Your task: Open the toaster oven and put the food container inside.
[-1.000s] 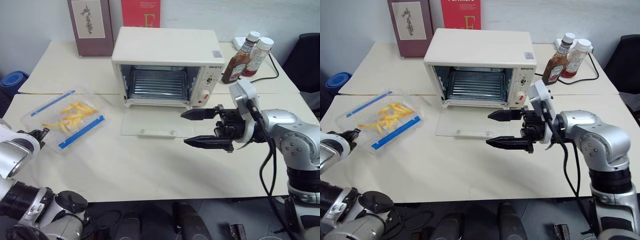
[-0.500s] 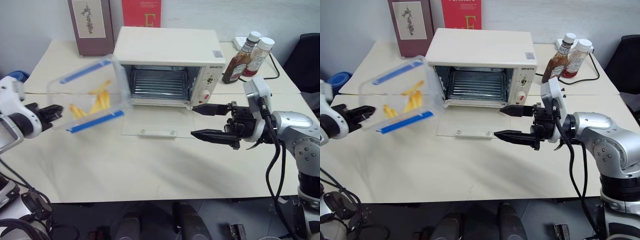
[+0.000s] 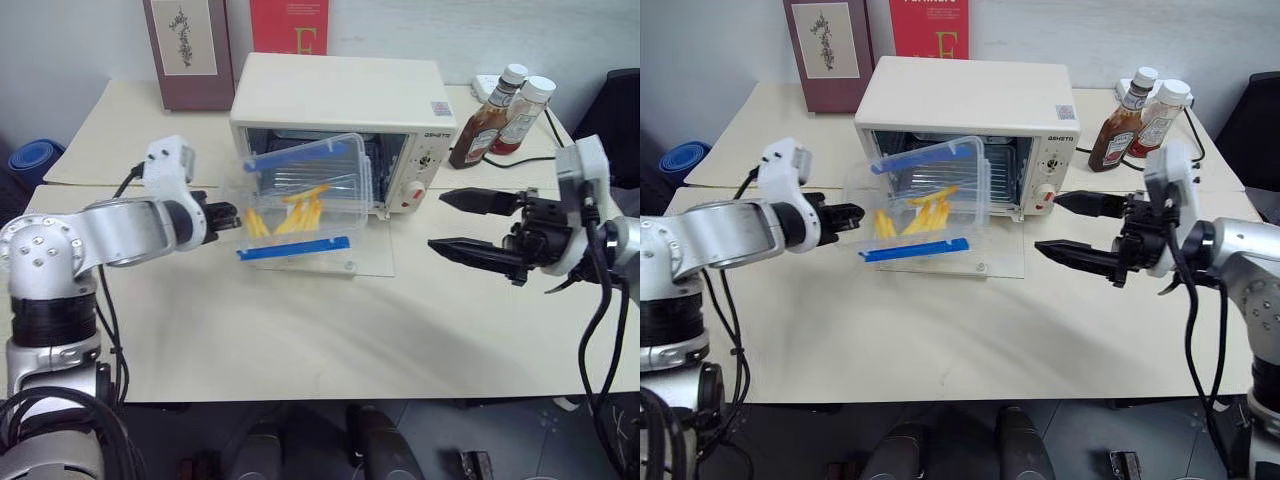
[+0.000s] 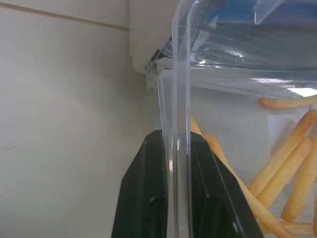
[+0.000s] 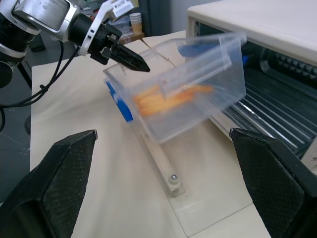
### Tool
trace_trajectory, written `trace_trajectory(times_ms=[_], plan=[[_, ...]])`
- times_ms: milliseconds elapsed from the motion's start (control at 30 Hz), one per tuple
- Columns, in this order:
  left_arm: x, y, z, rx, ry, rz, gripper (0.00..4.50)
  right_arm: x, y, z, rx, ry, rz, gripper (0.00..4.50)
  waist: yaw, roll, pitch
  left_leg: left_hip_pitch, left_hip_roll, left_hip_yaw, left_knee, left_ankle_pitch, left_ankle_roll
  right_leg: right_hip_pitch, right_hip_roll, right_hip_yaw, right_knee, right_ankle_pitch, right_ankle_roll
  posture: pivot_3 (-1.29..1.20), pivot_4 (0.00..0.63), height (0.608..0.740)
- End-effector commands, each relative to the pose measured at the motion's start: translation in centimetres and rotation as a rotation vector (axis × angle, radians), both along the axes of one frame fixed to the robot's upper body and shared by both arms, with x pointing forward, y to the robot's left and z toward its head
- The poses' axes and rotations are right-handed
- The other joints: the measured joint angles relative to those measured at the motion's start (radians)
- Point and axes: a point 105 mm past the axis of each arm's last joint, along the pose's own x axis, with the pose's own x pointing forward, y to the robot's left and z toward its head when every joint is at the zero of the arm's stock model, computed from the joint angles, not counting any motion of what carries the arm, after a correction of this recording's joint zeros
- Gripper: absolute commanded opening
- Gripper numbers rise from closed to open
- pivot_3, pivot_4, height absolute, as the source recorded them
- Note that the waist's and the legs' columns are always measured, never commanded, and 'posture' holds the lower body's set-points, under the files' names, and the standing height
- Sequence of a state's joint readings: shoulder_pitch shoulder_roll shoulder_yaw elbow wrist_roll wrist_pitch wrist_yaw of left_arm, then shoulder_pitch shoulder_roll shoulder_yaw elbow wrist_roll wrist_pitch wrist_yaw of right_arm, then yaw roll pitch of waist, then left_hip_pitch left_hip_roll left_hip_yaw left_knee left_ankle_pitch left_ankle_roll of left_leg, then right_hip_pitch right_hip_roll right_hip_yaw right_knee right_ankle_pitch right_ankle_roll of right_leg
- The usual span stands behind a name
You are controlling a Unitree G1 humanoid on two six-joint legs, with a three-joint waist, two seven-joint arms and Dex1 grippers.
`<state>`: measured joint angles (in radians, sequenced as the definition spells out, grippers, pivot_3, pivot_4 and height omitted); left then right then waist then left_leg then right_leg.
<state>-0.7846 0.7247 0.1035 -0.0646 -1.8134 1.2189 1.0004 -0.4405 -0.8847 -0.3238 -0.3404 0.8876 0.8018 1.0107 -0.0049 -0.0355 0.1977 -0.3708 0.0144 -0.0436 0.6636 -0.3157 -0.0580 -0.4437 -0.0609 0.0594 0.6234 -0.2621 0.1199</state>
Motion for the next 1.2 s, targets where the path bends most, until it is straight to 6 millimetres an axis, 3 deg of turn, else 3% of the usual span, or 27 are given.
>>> trace_trajectory(times_ms=[33,167,300,533,667,767,867,1000,1100,1200], plan=[[0.2,-0.8,1.0,-0.010,-0.037,-0.010,1.61,-0.7,0.1,0.7,0.007,-0.068,0.000,4.50,0.001,0.000,0.000,0.000,0.000,0.000,0.000,0.001,-0.002,0.000,0.000,0.000,0.000,0.000,0.000,0.00,0.150,0.740],[0.5,0.2,0.6,0.037,-0.038,0.053,2.75,-0.6,0.4,0.0,0.013,-0.063,-0.011,4.50,0.002,0.000,0.000,0.000,0.000,0.000,0.000,0.002,-0.001,0.000,0.000,0.000,0.001,0.000,0.000,0.00,0.150,0.740],[0.1,1.3,2.2,-0.020,-0.127,0.048,3.93,-0.9,0.4,-0.9,0.016,-0.024,-0.015,4.50,0.002,0.000,0.000,0.000,0.000,0.000,0.000,0.002,-0.001,0.000,0.000,0.000,0.001,0.000,0.000,0.00,0.150,0.740],[-3.7,-0.2,5.7,-0.195,-0.383,-0.279,3.93,-1.5,1.1,-2.4,0.021,0.053,0.018,4.50,0.001,0.000,0.000,0.000,0.000,0.001,0.000,0.003,-0.001,0.000,0.000,0.000,-0.001,0.000,0.000,0.00,0.150,0.740],[-8.3,-1.2,5.2,-0.206,-0.443,-0.621,3.09,-1.7,2.0,-3.5,0.016,0.112,0.054,3.64,-0.003,0.000,0.000,0.001,0.000,0.002,-0.001,0.002,0.000,0.000,0.001,0.000,0.000,-0.001,-0.001,0.00,0.150,0.740],[-11.5,-1.5,1.5,-0.118,-0.316,-0.861,2.17,-1.6,3.4,-4.5,0.048,0.152,0.080,2.64,-0.006,0.000,0.000,0.001,0.000,0.002,-0.002,0.000,0.003,0.000,0.002,0.000,-0.001,-0.002,-0.003,0.00,0.150,0.740],[-11.0,-1.1,-1.6,-0.010,-0.258,-0.890,1.20,-1.0,4.9,-6.1,0.035,0.176,0.070,1.51,-0.005,0.002,0.001,0.001,0.000,0.002,-0.002,0.000,0.004,0.001,0.002,0.000,-0.002,-0.005,-0.010,0.00,0.150,0.740],[-10.0,-1.3,-3.7,0.101,-0.277,-0.922,0.00,-1.6,6.6,-7.8,0.000,0.198,0.114,0.14,0.004,0.002,0.001,0.000,0.000,0.001,-0.001,0.001,0.006,0.001,0.001,0.000,-0.003,-0.006,-0.011,0.00,0.150,0.740],[-9.2,-1.6,-4.3,0.150,-0.312,-0.939,0.00,-2.0,7.8,-9.0,-0.042,0.196,0.143,0.06,0.001,0.002,0.001,0.000,0.000,0.001,-0.002,0.000,0.008,0.002,0.001,0.000,-0.004,-0.004,-0.008,0.00,0.150,0.740],[-7.6,-1.5,-5.4,0.242,-0.314,-0.912,0.00,-0.1,8.0,-9.8,-0.107,0.138,0.049,0.06,-0.001,0.002,0.001,0.000,0.000,0.001,-0.002,-0.001,0.009,0.002,0.001,0.000,-0.004,-0.001,-0.003,0.00,0.150,0.740]])
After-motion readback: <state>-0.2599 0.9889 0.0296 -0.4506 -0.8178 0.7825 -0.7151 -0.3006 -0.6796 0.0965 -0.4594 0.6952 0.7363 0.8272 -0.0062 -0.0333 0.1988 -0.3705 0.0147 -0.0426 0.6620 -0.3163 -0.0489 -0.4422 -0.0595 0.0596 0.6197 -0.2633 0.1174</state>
